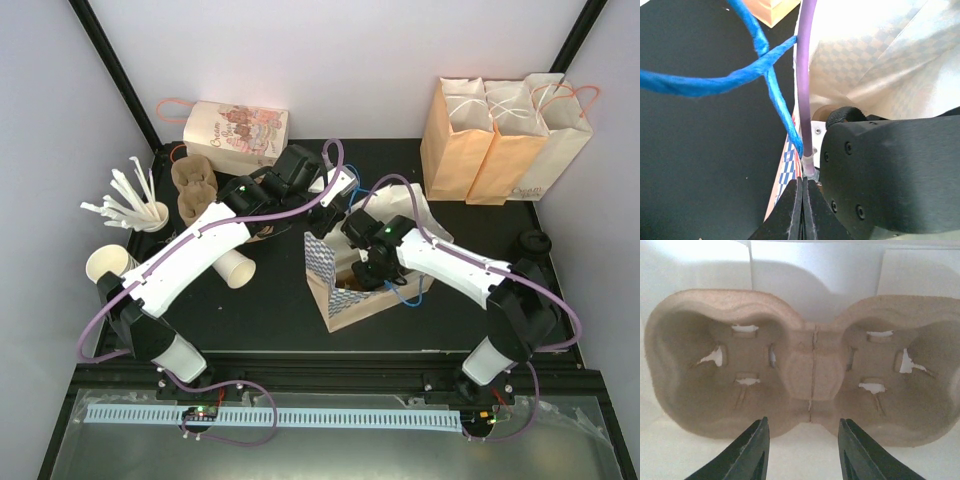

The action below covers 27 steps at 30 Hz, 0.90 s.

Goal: Pack the takeout coffee

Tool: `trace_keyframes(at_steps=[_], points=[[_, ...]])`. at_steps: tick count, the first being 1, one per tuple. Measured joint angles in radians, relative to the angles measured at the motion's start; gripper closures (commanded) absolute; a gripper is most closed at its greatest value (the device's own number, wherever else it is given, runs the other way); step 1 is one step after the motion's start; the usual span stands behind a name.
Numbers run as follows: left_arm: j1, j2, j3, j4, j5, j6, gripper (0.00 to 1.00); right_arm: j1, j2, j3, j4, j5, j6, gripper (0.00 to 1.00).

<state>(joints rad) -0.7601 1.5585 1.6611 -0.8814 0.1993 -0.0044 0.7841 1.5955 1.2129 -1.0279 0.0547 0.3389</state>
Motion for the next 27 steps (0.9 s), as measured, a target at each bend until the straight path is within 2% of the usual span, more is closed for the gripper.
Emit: trace_keyframes(at_steps=[14, 24, 27], points=[[0.001, -0.001, 0.0, 0.002, -0.002, 0.0, 0.98, 0.0, 0.055, -0.166, 0.097, 0.011, 0.02, 0.59], [0.001, -0.002, -0.001, 0.008, -0.002, 0.0, 0.98, 0.002, 0.067, -0.19, 0.148, 0.007, 0.036, 0.58], [0.001, -0.002, -0.001, 0.008, -0.002, 0.0, 0.98, 0.007, 0.074, -0.194, 0.152, 0.011, 0.042, 0.55]])
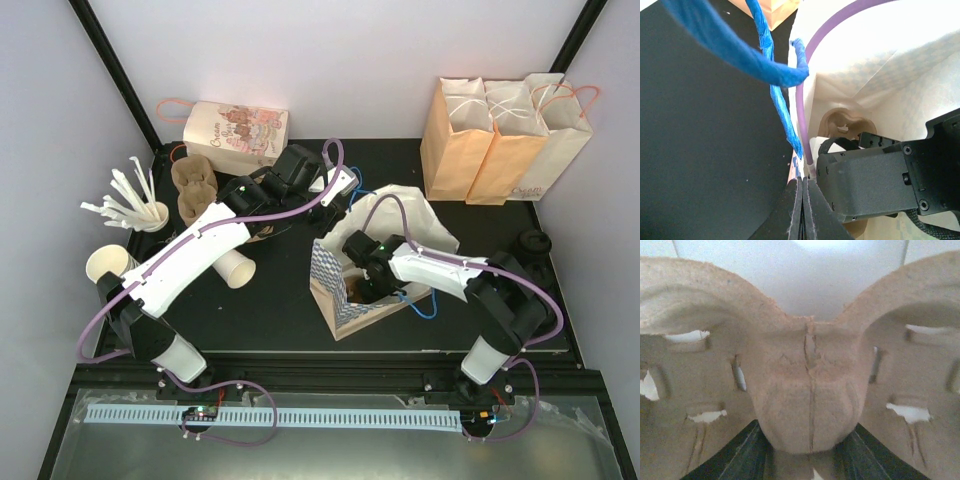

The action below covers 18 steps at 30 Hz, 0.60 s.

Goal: Pack the takeout coffee

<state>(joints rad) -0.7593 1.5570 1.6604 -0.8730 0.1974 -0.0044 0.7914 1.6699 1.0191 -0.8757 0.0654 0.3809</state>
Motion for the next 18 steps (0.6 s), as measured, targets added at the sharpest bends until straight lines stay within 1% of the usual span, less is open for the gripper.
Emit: trace_keyframes(at_steps=[2, 3, 5, 6, 8, 9, 10, 14, 18], points=[[0.0, 0.0, -0.001, 0.003, 0.0, 0.0, 0.98, 0.005, 0.008, -0.004, 0.014, 0.003, 0.008, 0.52], [0.0, 0.0, -0.001, 0.005, 0.0, 0.0, 0.99, 0.007, 0.011, -0.008, 0.023, 0.003, 0.01, 0.46], [0.0, -0.001, -0.001, 0.006, 0.0, 0.0, 0.98, 0.01, 0.013, -0.014, 0.035, 0.005, 0.016, 0.26], [0.0, -0.002, -0.001, 0.007, 0.0, 0.0, 0.99, 0.01, 0.016, -0.021, 0.044, 0.005, 0.018, 0.19], [0.0, -0.004, -0.001, 0.007, 0.0, 0.0, 0.98, 0.011, 0.022, -0.039, 0.059, 0.004, 0.022, 0.09], [0.0, -0.006, -0.001, 0.007, 0.001, 0.0, 0.97, 0.01, 0.023, -0.042, 0.062, 0.005, 0.019, 0.01], [0.0, -0.009, -0.001, 0.007, 0.002, 0.0, 0.97, 0.01, 0.018, -0.042, 0.061, 0.003, 0.016, 0.0], [0.0, -0.016, -0.001, 0.009, 0.009, 0.001, 0.96, 0.016, -0.005, -0.034, 0.046, -0.007, 0.019, 0.0], [0.0, -0.02, -0.001, 0.014, 0.014, 0.001, 0.95, 0.016, -0.044, 0.011, 0.002, -0.015, 0.018, 0.0]])
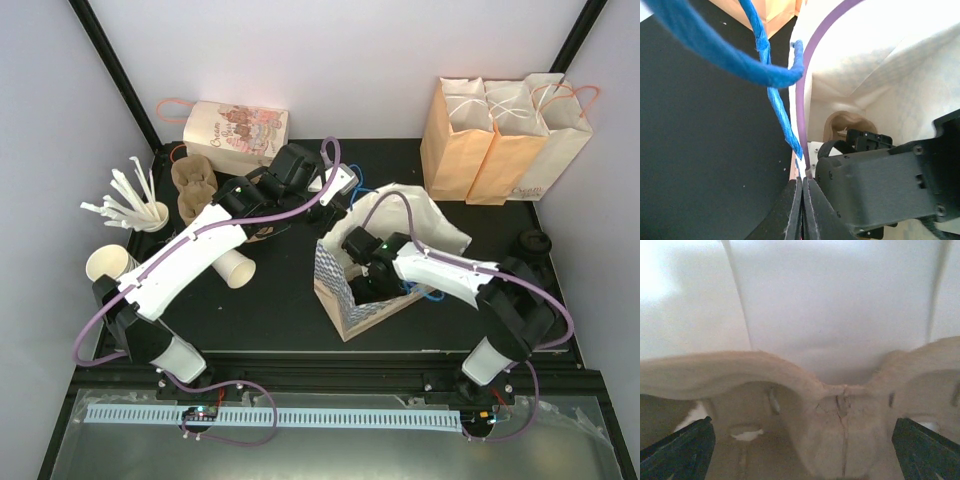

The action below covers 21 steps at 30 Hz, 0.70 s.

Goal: Pack the takeout coffee

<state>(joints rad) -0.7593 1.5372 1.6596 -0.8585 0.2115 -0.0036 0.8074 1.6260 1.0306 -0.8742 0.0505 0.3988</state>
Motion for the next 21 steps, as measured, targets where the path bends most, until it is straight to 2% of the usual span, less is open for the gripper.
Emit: trace_keyframes(at_steps=[12, 17, 21], points=[[0.0, 0.0, 0.0, -0.003, 0.004, 0.0, 0.93, 0.0, -0.146, 0.212, -0.171, 0.035, -0.009, 0.0], [0.0, 0.0, 0.0, -0.01, 0.005, 0.007, 0.78, 0.0, -0.199, 0.28, -0.23, 0.045, -0.021, 0.0], [0.0, -0.018, -0.005, -0.02, 0.001, 0.004, 0.61, 0.0, -0.232, 0.324, -0.264, 0.047, -0.028, 0.0]])
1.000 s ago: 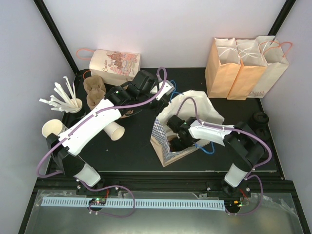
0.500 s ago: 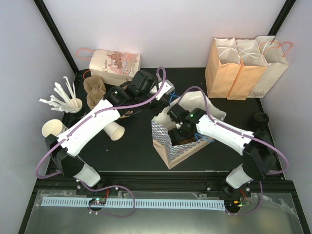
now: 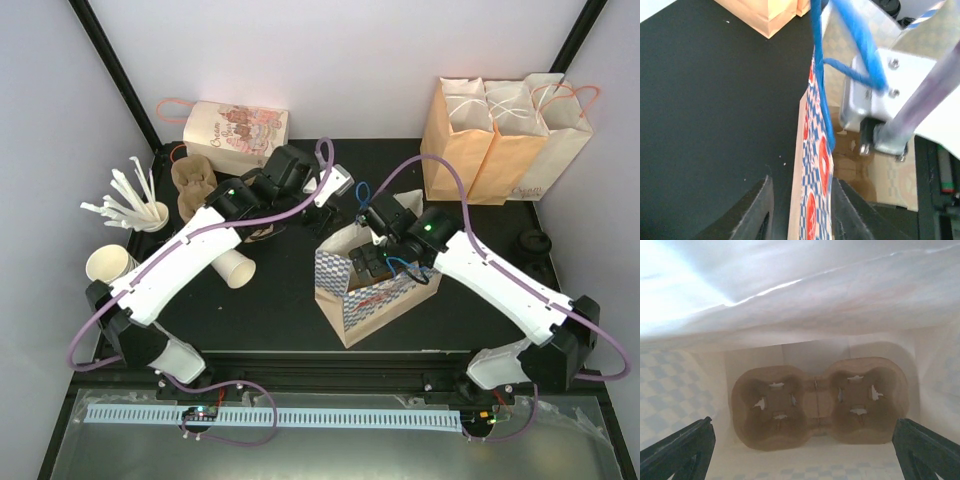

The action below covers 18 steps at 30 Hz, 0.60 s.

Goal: Pack the takeout coffee

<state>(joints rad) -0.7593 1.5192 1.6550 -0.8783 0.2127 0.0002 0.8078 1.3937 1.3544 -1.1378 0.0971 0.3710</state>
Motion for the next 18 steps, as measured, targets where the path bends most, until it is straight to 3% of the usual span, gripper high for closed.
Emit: trace_keyframes(at_steps=[4, 8, 10, 15, 18], points=[[0.0, -0.078, -0.044, -0.002, -0.011, -0.006, 0.42, 0.0, -0.034, 0.033, -0.02, 0.001, -0.007, 0.0], [0.0, -0.243, -0.164, 0.022, -0.069, -0.044, 0.19, 0.0, -0.069, 0.066, -0.025, 0.0, -0.014, 0.0], [0.0, -0.355, -0.252, 0.047, -0.117, -0.081, 0.13, 0.0, -0.09, 0.084, -0.026, 0.0, -0.018, 0.0], [0.013, -0.579, -0.433, 0.063, -0.253, -0.185, 0.11, 0.0, -0.132, 0.156, -0.035, 0.011, -0.026, 0.0], [0.021, -0.633, -0.5, 0.055, -0.326, -0.235, 0.11, 0.0, -0.142, 0.217, -0.052, 0.045, -0.029, 0.0]])
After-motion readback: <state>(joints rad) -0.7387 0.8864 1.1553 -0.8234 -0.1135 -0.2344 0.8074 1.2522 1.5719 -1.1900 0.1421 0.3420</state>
